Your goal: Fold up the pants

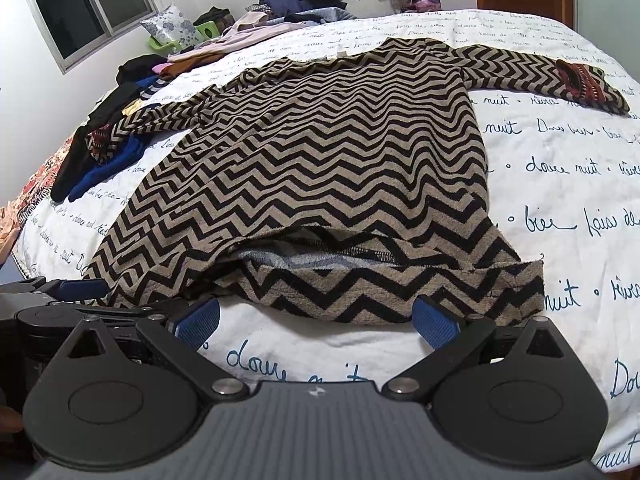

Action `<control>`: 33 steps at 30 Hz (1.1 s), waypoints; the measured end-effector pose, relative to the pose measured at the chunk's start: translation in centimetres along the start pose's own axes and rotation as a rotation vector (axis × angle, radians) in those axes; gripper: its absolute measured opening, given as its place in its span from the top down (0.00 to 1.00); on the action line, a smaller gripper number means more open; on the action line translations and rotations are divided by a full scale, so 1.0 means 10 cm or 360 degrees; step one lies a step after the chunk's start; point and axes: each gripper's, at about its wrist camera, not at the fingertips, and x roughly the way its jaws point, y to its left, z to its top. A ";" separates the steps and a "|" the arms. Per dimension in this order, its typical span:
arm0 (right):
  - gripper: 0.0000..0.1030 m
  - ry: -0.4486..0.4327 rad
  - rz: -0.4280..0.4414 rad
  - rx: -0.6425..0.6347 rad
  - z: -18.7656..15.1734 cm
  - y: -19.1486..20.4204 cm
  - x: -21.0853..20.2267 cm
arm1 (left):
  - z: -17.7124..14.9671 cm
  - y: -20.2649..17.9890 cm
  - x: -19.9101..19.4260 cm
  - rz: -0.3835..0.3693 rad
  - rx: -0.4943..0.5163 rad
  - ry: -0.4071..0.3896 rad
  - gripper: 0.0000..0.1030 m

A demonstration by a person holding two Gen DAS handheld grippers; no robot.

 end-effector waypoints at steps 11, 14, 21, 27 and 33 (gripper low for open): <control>0.00 -0.0038 0.0005 -0.0004 0.11 -0.06 0.03 | 0.18 -0.08 0.04 0.0017 0.0038 -0.0017 0.00; 0.00 -0.0056 0.0003 -0.0004 0.14 -0.10 0.04 | 0.24 -0.11 0.06 0.0026 0.0056 -0.0021 0.00; 0.00 -0.0096 0.0027 0.0012 0.22 -0.21 0.07 | 0.38 -0.23 0.10 0.0055 0.0117 -0.0045 0.00; 0.00 -0.0215 0.0096 -0.0018 0.33 -0.34 0.03 | 0.57 -0.29 0.10 0.0012 0.0118 -0.0121 0.00; 0.00 -0.0444 0.0001 0.0048 0.60 -0.76 -0.06 | 0.81 -0.35 0.18 -0.0086 0.0097 -0.0127 0.01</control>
